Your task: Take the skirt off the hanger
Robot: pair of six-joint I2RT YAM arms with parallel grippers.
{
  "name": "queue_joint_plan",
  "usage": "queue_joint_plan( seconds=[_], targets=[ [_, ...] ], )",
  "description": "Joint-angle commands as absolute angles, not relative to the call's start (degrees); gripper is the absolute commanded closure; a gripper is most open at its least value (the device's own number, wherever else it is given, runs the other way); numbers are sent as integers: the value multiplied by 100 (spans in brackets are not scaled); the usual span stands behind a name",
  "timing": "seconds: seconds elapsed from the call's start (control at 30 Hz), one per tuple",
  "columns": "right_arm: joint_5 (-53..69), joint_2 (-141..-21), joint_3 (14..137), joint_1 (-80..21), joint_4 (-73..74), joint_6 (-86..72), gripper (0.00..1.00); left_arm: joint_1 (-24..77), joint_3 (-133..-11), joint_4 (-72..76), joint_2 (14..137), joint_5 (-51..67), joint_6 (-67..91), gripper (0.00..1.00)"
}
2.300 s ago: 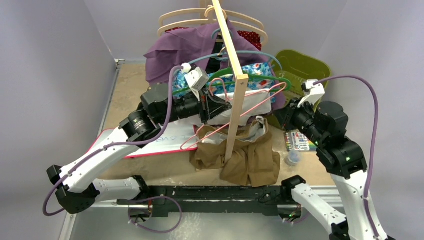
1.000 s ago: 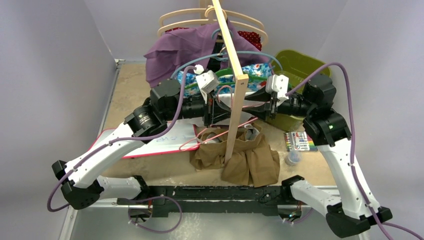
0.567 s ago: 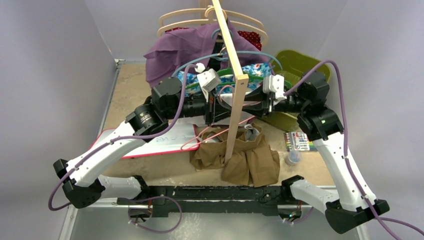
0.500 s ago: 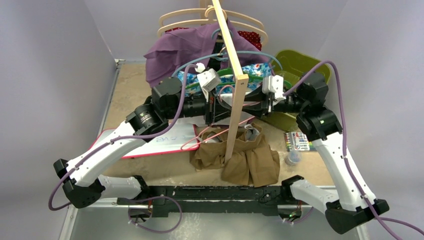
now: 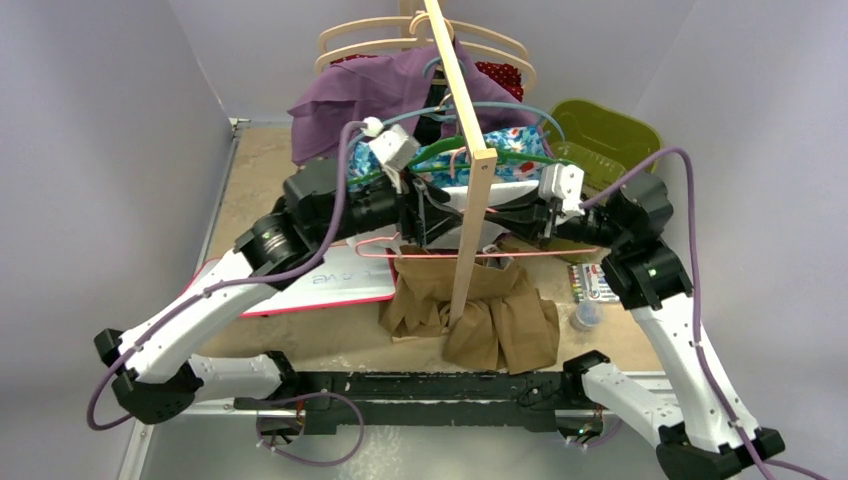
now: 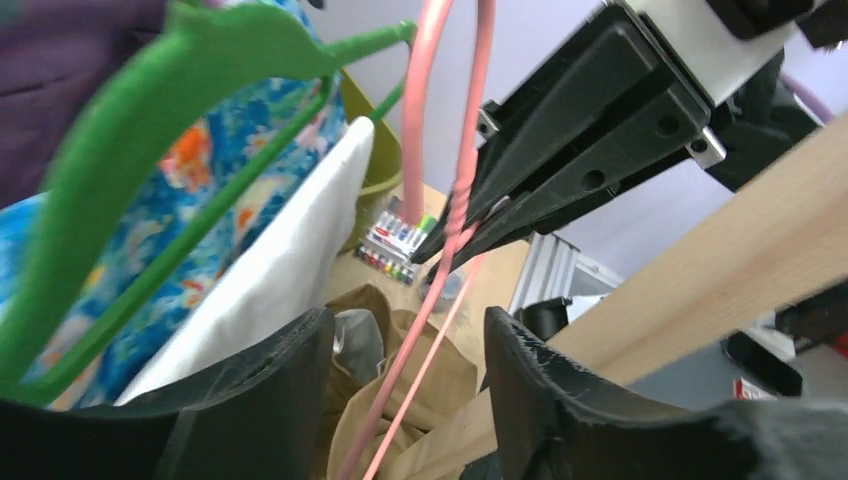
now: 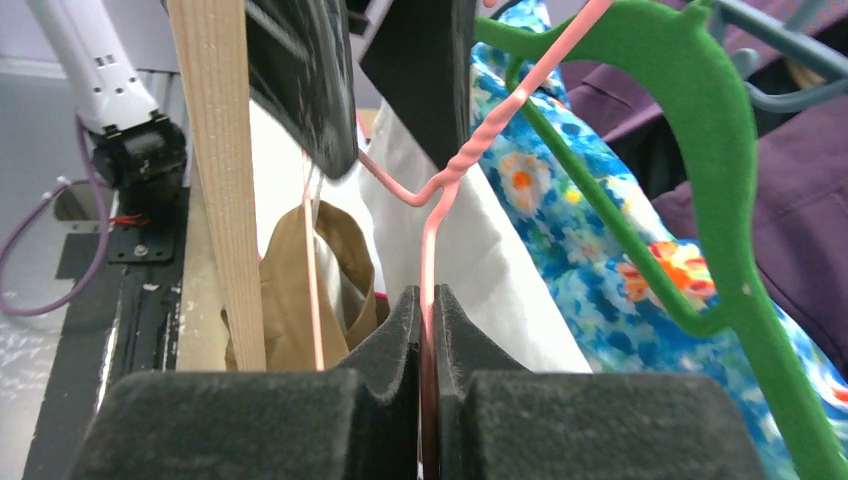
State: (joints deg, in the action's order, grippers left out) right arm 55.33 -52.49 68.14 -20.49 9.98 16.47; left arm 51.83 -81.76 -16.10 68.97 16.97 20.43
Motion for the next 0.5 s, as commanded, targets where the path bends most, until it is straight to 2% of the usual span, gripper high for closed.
queue_joint_plan(
  seconds=[0.0,0.27,0.37,0.47],
  targets=[
    [4834,-4872,6771,-2039,245,1258,100,5209,-8118,-1484,6029,645,2318,42],
    [4602,-4750,6845,-2033,378,1311,100,5207,-7857,-2585,4990,-962,3122,32],
    [4581,-4743,6829,-2039,295,1268,100,5211,-7700,-2828,4796,-1120,3707,34],
    [4611,-4812,6853,-2038,244,1217,100,5211,-7497,-2953,4701,-1025,4068,28]
  ],
)
